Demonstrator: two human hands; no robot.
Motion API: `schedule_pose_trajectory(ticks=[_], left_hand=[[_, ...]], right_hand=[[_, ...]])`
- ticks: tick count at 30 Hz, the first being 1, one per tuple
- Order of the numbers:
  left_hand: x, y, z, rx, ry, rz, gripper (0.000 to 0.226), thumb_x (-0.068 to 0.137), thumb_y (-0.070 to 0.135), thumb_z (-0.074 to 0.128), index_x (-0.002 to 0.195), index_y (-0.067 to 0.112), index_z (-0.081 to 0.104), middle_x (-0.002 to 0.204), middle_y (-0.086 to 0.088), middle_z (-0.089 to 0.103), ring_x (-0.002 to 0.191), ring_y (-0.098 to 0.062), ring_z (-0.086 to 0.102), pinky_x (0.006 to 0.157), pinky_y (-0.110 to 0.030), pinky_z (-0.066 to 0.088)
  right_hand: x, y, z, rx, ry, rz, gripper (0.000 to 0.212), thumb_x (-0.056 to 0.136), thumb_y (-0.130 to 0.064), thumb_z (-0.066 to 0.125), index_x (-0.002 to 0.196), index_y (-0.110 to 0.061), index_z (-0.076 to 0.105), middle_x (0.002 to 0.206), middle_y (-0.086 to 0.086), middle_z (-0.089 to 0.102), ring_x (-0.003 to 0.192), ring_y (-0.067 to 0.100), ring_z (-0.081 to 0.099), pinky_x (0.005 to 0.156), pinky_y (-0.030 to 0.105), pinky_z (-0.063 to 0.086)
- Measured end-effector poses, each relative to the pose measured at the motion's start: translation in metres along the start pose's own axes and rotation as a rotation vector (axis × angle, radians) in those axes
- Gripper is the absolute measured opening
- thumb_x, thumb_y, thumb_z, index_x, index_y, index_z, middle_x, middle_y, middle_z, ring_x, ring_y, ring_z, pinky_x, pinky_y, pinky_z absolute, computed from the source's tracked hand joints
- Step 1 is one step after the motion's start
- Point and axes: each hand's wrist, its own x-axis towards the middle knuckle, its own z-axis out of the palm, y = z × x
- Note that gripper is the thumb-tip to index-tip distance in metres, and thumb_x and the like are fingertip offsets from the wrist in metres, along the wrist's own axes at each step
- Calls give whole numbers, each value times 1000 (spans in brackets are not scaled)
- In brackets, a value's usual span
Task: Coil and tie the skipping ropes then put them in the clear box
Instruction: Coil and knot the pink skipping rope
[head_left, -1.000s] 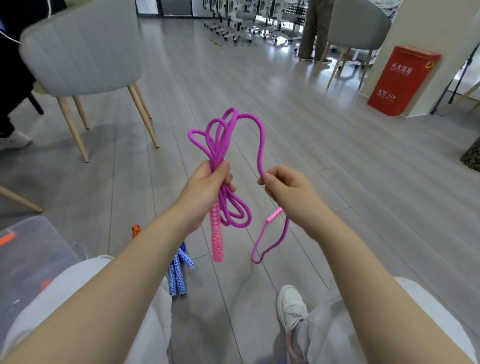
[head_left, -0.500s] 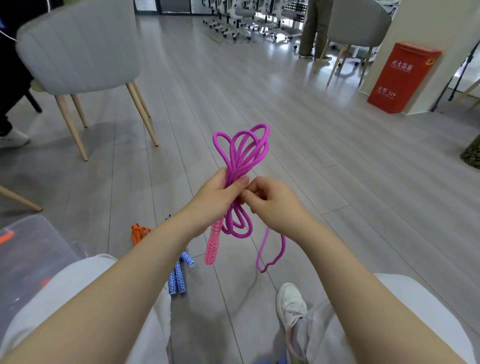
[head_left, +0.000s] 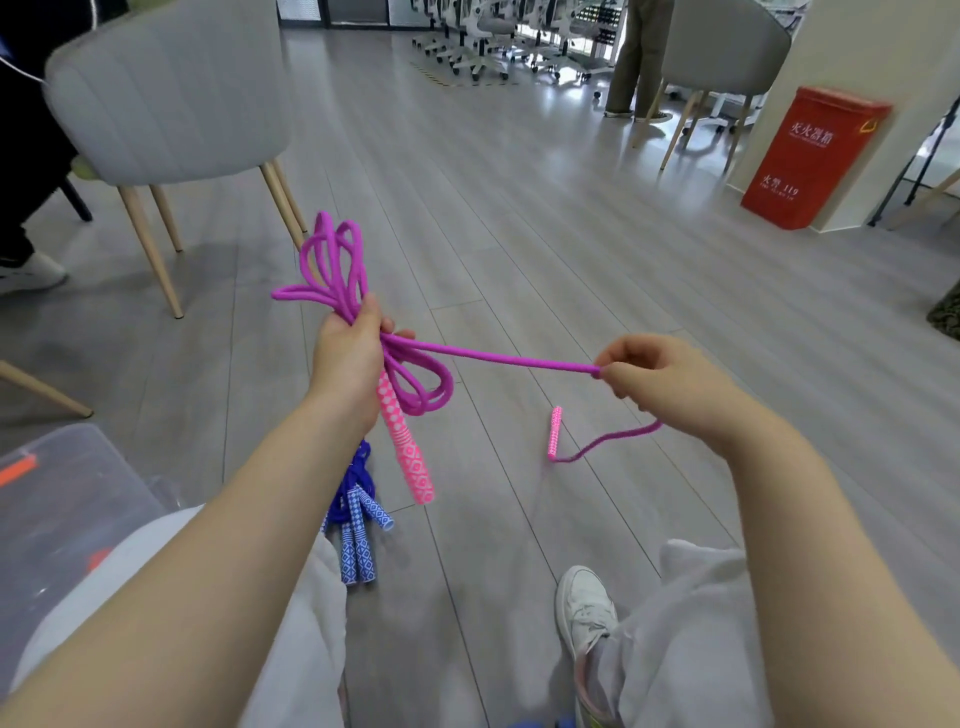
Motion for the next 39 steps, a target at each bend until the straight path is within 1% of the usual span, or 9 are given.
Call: schedule_pose_trajectory(ticks=[5, 10, 13, 16, 19, 23, 27, 31, 39], left_hand=[[-22, -4, 11, 209, -240, 84, 13, 102, 20, 46, 90, 18, 49, 69, 3, 54, 58, -10, 63, 64, -31, 53], [-48, -5, 20, 341, -518, 57, 7, 102, 23, 47, 104, 21, 53, 89, 1, 71, 70, -11, 67, 66, -29, 56], [-52, -7, 22, 355, -602, 24, 12, 101, 24, 49, 110, 21, 57, 92, 2, 74, 83, -19, 71, 74, -32, 59], [-57, -8, 23, 308, -666, -16, 16, 101, 23, 48, 111, 16, 58, 84, 3, 73, 77, -18, 71, 70, -30, 57], [-60, -8, 25, 246, -732, -70, 21, 101, 21, 46, 114, 11, 59, 90, -6, 72, 82, -20, 71, 73, -31, 58], [-61, -9, 25, 171, -750, -162, 30, 101, 20, 46, 119, -2, 55, 89, -10, 69, 84, -24, 70, 79, -34, 58], [-61, -9, 24, 186, -773, -205, 18, 101, 22, 47, 103, 6, 55, 74, -1, 59, 77, -23, 66, 76, -35, 57], [-55, -5, 21, 144, -762, -151, 10, 101, 22, 46, 98, 15, 53, 69, 2, 54, 70, -19, 60, 76, -36, 52], [-13, 17, 4, -107, -324, 71, 11, 103, 17, 44, 92, 15, 44, 62, 6, 54, 59, -15, 59, 60, -30, 53]], right_hand=[[2, -7, 14, 61, 71, -71, 14, 93, -17, 56, 92, -19, 69, 72, -3, 63, 67, 14, 51, 67, 32, 44], [5, -17, 43, 103, 51, -223, 13, 96, -18, 57, 92, -20, 70, 69, -9, 61, 53, -1, 47, 55, 14, 38], [7, -20, 56, 61, 59, -314, 15, 95, -21, 60, 88, -28, 71, 72, -15, 67, 67, 0, 58, 65, 21, 47], [11, -19, 66, 135, 79, -328, 13, 93, -16, 62, 90, -22, 73, 82, -7, 73, 81, 8, 70, 79, 33, 56], [10, -21, 70, 286, 118, -290, 18, 90, -7, 64, 87, -24, 63, 74, -3, 68, 67, 5, 69, 69, 25, 55], [8, -23, 70, 392, 142, -231, 22, 86, -2, 68, 82, -17, 52, 65, 2, 63, 59, 17, 63, 65, 39, 54], [6, -24, 66, 373, 54, -211, 16, 87, -4, 68, 83, -12, 54, 58, -9, 62, 52, 0, 53, 56, 19, 43], [5, -21, 56, 410, -82, -120, 11, 91, -11, 64, 99, -13, 57, 66, -3, 58, 60, 11, 50, 60, 30, 45], [10, 4, 16, 247, -16, 0, 12, 92, -14, 58, 95, -7, 66, 67, -1, 58, 64, 14, 50, 67, 32, 47]])
